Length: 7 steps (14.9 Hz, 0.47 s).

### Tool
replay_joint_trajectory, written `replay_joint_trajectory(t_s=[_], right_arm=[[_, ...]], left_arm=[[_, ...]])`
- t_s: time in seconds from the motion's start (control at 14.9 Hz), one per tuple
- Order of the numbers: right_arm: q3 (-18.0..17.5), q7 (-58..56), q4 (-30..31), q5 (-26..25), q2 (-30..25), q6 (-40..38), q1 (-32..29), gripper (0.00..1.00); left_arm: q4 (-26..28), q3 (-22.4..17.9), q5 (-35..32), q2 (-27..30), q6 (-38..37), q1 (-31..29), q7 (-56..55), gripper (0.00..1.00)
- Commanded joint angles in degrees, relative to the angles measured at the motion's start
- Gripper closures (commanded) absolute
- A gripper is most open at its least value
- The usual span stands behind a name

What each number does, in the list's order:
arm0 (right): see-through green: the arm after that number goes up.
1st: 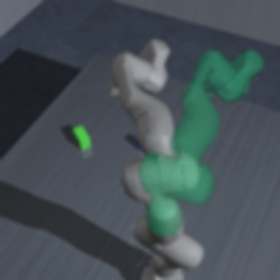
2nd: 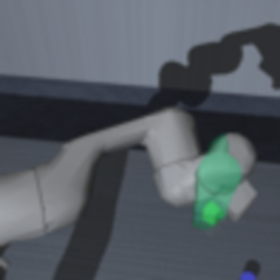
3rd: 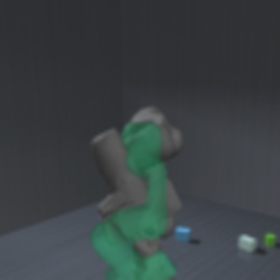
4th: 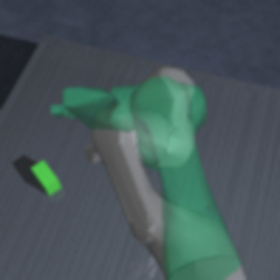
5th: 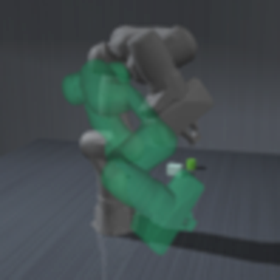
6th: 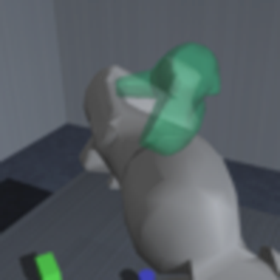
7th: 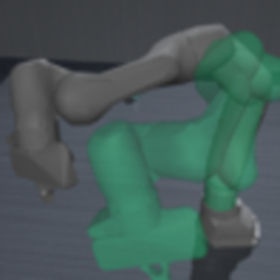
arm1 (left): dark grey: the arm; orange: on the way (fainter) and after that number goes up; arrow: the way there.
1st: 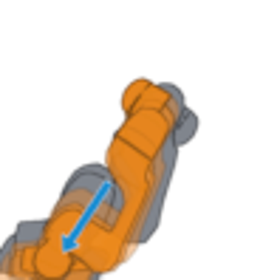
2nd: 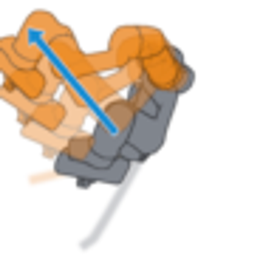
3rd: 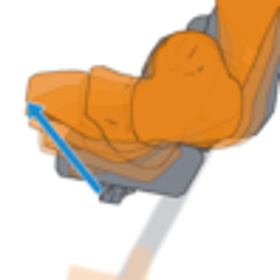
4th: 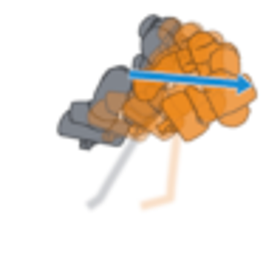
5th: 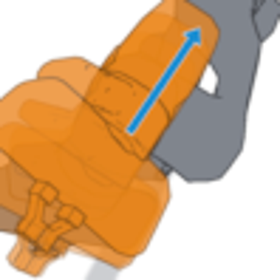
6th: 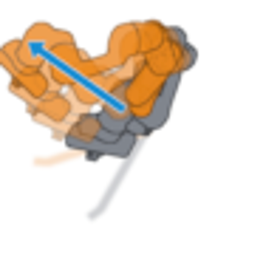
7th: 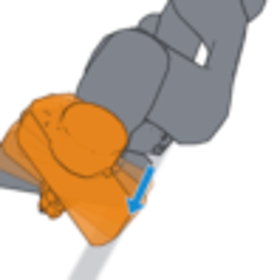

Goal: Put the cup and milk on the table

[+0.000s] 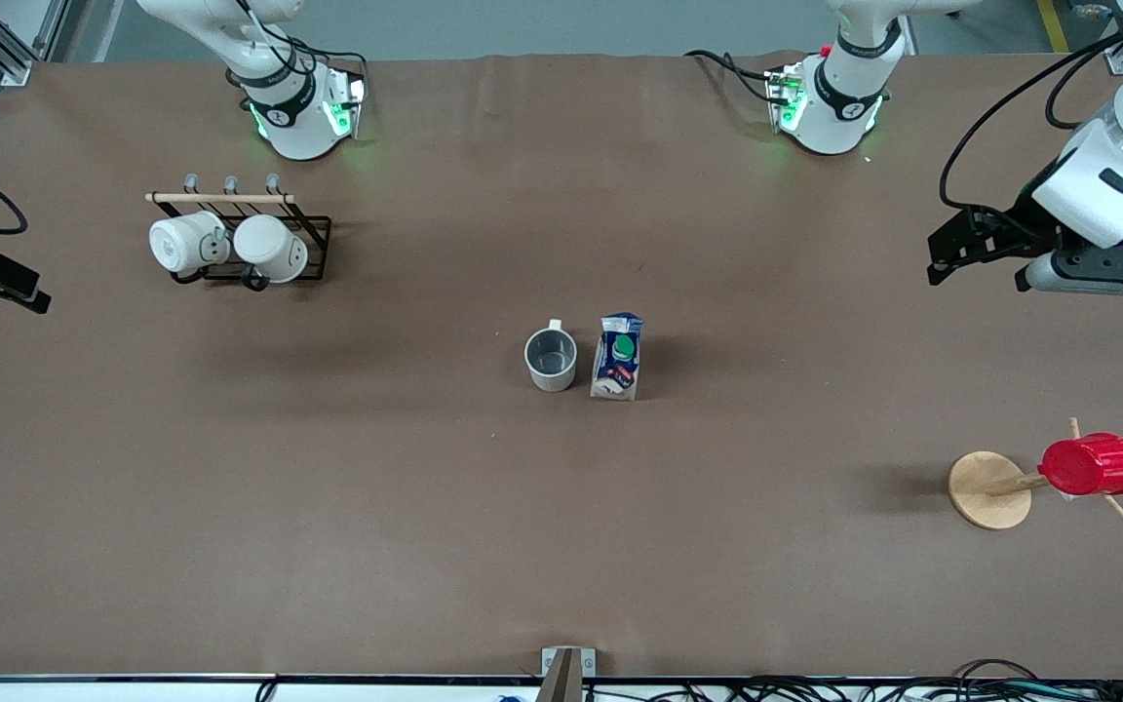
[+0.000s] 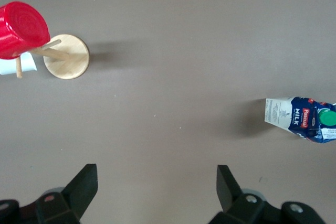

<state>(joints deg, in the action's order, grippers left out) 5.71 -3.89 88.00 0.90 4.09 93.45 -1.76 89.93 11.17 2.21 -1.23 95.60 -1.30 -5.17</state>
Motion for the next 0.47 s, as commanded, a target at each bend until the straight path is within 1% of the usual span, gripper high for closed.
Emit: replay_joint_trajectory(t_s=[0.0, 0.2, 0.4], right_arm=[[-0.4, 1.0, 0.8, 0.2, -0.8, 0.0, -0.3, 0.0], [-0.4, 1.0, 0.8, 0.2, -0.8, -0.2, -0.3, 0.0], [-0.4, 1.0, 0.8, 0.2, -0.8, -0.3, -0.3, 0.0]], left_arm=[[-2.4, 0.3, -0.3, -1.4, -1.4, 0.0, 0.6, 0.0], [-0.6, 1.2, -1.4, -0.8, -1.6, -0.3, 0.3, 0.01], [-0.4, 1.7, -3.2, -0.6, -1.6, -0.2, 0.3, 0.01]])
